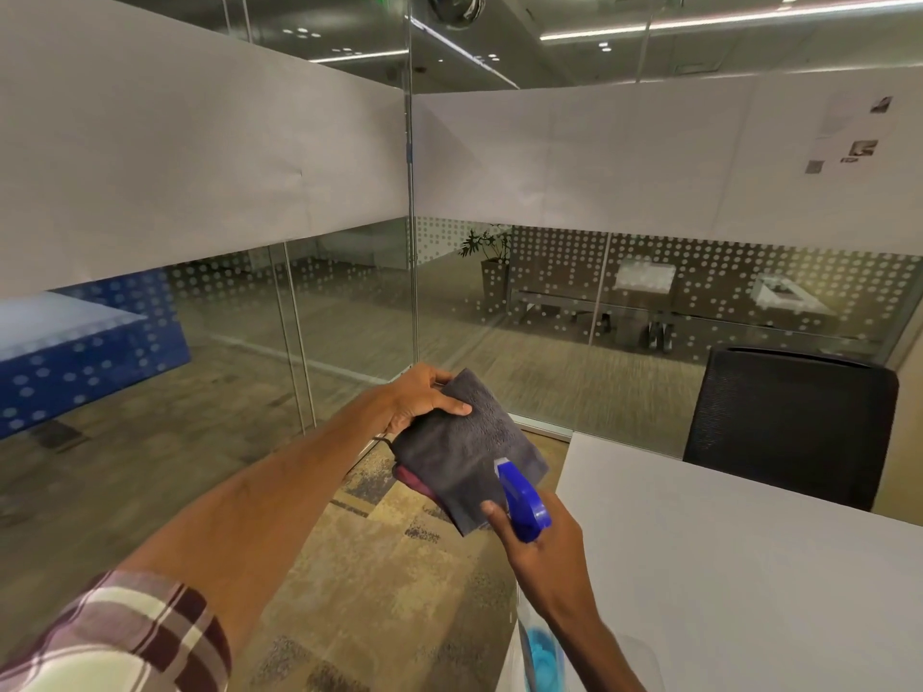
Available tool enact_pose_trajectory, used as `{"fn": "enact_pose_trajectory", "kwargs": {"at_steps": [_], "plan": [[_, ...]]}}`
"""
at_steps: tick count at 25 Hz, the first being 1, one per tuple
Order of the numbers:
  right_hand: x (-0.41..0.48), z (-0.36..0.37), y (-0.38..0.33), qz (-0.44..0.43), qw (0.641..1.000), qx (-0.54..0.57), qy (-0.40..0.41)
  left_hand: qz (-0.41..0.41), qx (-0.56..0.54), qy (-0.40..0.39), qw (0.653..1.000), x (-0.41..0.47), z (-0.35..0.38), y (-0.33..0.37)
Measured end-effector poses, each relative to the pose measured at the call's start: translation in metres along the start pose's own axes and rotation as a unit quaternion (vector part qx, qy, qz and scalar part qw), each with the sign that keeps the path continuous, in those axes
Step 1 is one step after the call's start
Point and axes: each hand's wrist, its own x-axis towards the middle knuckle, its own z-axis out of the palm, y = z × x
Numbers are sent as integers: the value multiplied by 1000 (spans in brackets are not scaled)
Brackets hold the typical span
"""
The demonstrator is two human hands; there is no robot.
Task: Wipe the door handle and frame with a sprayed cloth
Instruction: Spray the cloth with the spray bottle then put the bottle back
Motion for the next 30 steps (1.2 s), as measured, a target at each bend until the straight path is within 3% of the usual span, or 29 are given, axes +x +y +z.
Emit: {"fn": "enact_pose_trajectory", "kwargs": {"at_steps": [16,22,26,30], "plan": [[-27,-13,49,62,997,36,9,4,-16,10,1000,-2,-15,4],[-25,-17,58,46,999,-12,3,6,-17,13,1000,-5,-12,7],[-20,-26,62,50,998,-1,44,4,-10,10,1000,-8,-12,9],[-9,-38,59,36,999,17,36,-3,6,4,1000,-10,-13,8]]}}
